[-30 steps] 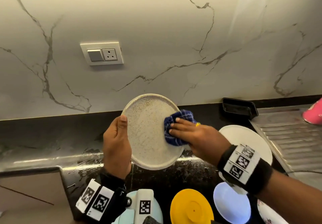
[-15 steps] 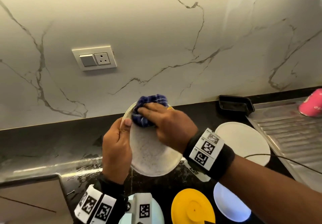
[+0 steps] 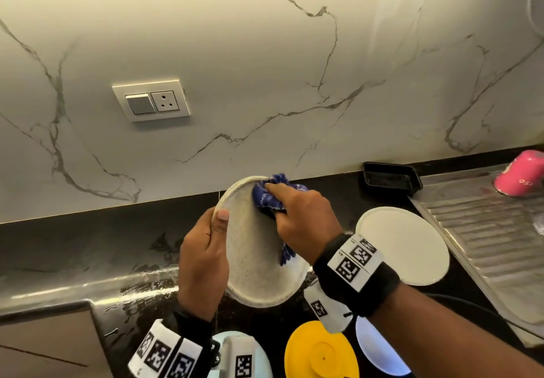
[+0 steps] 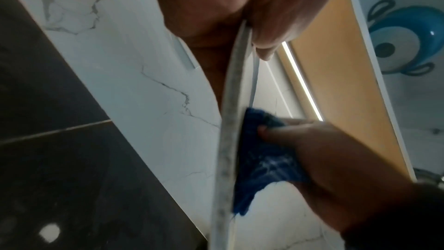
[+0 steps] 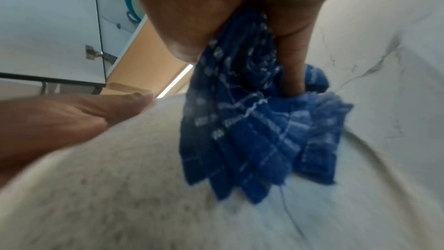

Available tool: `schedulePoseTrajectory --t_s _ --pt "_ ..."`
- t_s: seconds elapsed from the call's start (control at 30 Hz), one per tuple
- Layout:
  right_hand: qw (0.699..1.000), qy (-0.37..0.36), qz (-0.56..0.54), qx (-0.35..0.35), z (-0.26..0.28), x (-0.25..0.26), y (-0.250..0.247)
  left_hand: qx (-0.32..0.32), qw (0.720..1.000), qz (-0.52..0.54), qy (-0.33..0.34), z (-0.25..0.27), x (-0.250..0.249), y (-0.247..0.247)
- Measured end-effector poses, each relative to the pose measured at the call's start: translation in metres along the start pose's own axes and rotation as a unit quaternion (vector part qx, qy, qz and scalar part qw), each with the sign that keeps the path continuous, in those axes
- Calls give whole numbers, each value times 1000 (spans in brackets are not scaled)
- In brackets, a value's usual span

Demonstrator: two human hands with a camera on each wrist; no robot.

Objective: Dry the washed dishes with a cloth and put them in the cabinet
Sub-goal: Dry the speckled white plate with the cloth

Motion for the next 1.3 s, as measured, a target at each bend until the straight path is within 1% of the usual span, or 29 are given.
schedulePoseTrajectory --t_s 0.07,0.13,0.17,0.2,0.23,0.3,0.37,0.4,0.47,0.53,0.6,0.67,0.73,0.8,0.9,0.97,1.0,1.1,1.2,1.23,1.3 --pt "993 -115 -21 12 9 22 5 -7 1000 19 -15 -5 1 1" --pt "971 -236 8 35 26 33 21 -29 997 65 -42 -9 8 -3" --pt "960 -275 31 44 33 34 29 -34 994 90 -53 -10 11 -5" --pt "953 -296 51 44 37 34 34 -35 992 107 -56 -10 12 -5" --pt "952 -300 60 33 37 34 33 -32 992 108 -49 -11 10 -5" --pt "962 -268 45 -9 28 34 25 -26 996 81 -11 -11 3 -5" --pt "978 -203 17 -55 15 35 12 -26 998 44 21 -12 -1 -4" --pt "985 -158 7 -63 8 33 6 -32 999 26 32 -13 -3 -4" --pt "998 -51 -1 -40 -4 21 2 -55 997 -6 55 -13 -7 -8" --pt "999 34 14 -10 -8 3 6 -81 994 -28 63 -10 -9 -11" --pt "997 72 30 -2 -5 -9 13 -94 994 -25 41 -3 -6 -9" --pt "997 73 11 -3 -3 -13 17 -78 997 -17 15 4 -1 -3" --pt "999 35 -17 -7 -2 -9 16 -55 998 -3 -1 8 3 1" --pt "998 -39 -44 -13 3 4 14 -53 998 11 -16 6 4 1" --pt "985 -168 -42 3 17 26 19 -78 994 63 -33 -2 7 -2" --pt "969 -246 -14 32 27 35 26 -99 988 106 -49 -7 9 -3" --pt "960 -276 2 42 32 37 28 -106 986 112 -57 -9 8 -4" --pt "941 -325 50 84 47 34 27 -120 989 75 -54 -9 8 -7" --pt "914 -361 123 141 67 15 33 -144 986 56 -59 -8 11 -13" --pt "908 -367 142 144 72 5 35 -152 985 55 -62 -10 13 -17" --pt "906 -370 166 123 75 -18 32 -158 983 59 -67 -14 14 -22"
Point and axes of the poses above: each hand's wrist, its own z-axis away from the middle knuckle, its own y-axis out of the palm, x = y × z, the point moved 5 cm from there along -z, towards the middle knuckle, and after that the axes turned 15 degrees about y, right-handed, at the moved point
